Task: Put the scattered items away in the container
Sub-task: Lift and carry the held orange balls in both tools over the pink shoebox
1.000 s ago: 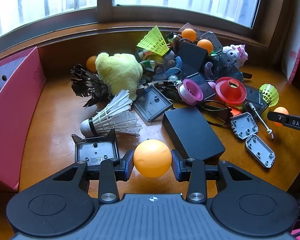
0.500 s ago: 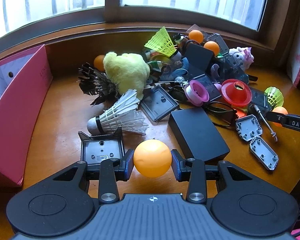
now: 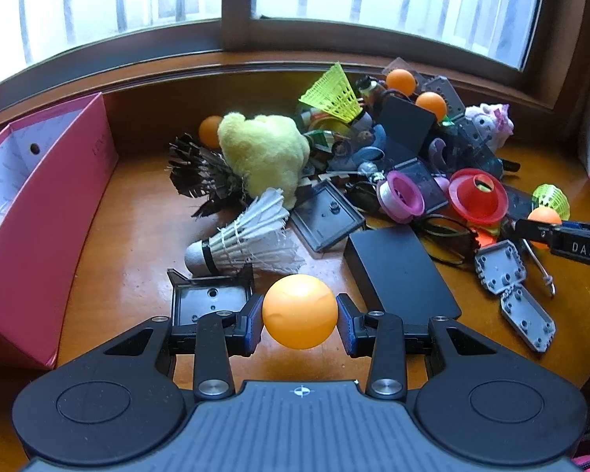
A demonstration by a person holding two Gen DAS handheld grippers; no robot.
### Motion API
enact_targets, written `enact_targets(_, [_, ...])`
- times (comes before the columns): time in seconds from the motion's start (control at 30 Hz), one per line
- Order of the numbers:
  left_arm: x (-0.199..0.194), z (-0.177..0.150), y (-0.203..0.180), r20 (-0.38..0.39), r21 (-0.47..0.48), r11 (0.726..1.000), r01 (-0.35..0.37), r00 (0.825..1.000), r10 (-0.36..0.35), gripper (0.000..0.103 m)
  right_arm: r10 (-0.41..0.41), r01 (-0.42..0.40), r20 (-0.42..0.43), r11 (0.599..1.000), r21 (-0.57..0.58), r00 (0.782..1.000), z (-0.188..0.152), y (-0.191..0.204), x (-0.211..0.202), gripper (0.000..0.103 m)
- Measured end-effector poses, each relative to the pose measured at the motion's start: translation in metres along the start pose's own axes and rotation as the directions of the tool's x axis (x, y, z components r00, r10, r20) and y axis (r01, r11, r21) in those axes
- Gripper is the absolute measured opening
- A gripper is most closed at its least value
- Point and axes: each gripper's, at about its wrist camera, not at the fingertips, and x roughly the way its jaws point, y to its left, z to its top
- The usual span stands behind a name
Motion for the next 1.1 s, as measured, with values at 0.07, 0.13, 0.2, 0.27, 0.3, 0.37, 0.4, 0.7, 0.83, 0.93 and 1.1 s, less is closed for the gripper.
enact_targets(0.07, [-0.001, 0.002, 0.0, 0.008, -0.008, 1.0, -0.006, 1.0, 0.006, 0.04, 0.02, -0.02, 0.001, 1.0, -0.016, 1.0, 0.003, 0.004, 0.001, 0.042])
enact_targets(0.13, [-0.001, 0.005, 0.0, 0.016, -0.013, 1.0, -0.017, 1.0, 0.017, 0.04, 0.043, -0.042, 0.011, 0.999, -0.027, 0.999, 0.005, 0.008, 0.002, 0.042])
enact_targets(0.2, [-0.003, 0.009, -0.001, 0.022, -0.01, 0.999, -0.034, 0.999, 0.035, 0.04, 0.063, -0.062, 0.017, 0.998, -0.033, 0.998, 0.007, 0.015, 0.004, 0.042])
enact_targets(0.27, [-0.009, 0.012, 0.001, 0.045, -0.003, 0.999, -0.033, 0.998, 0.033, 0.04, 0.082, -0.081, 0.014, 0.996, -0.038, 0.997, 0.01, 0.024, 0.006, 0.042])
enact_targets(0.3, [-0.012, 0.014, 0.002, 0.054, 0.006, 1.0, -0.03, 0.998, 0.029, 0.04, 0.089, -0.088, 0.017, 0.995, -0.041, 0.996, 0.011, 0.03, 0.006, 0.042])
enact_targets(0.37, [-0.016, 0.017, 0.006, 0.061, 0.021, 0.999, -0.033, 0.998, 0.032, 0.04, 0.1, -0.099, 0.026, 0.994, -0.047, 0.995, 0.013, 0.042, 0.005, 0.042])
enact_targets(0.4, [-0.019, 0.019, 0.01, 0.065, 0.021, 0.999, -0.029, 0.997, 0.028, 0.04, 0.109, -0.107, 0.027, 0.993, -0.05, 0.994, 0.013, 0.048, 0.004, 0.042])
enact_targets(0.7, [-0.031, 0.025, 0.041, 0.093, 0.025, 1.0, -0.015, 0.996, 0.013, 0.04, 0.138, -0.135, 0.035, 0.987, -0.085, 0.99, 0.016, 0.095, -0.006, 0.042])
enact_targets(0.83, [-0.036, 0.026, 0.052, 0.109, 0.025, 1.0, -0.009, 0.994, 0.006, 0.04, 0.153, -0.148, 0.041, 0.984, -0.101, 0.987, 0.019, 0.116, -0.009, 0.042])
enact_targets(0.93, [-0.041, 0.027, 0.062, 0.122, 0.021, 1.0, -0.011, 0.992, 0.008, 0.04, 0.17, -0.163, 0.046, 0.979, -0.121, 0.984, 0.023, 0.133, -0.011, 0.042])
enact_targets(1.1, [-0.052, 0.03, 0.08, 0.154, 0.006, 1.0, -0.018, 0.988, 0.017, 0.04, 0.205, -0.196, 0.05, 0.969, -0.152, 0.977, 0.029, 0.162, -0.011, 0.042])
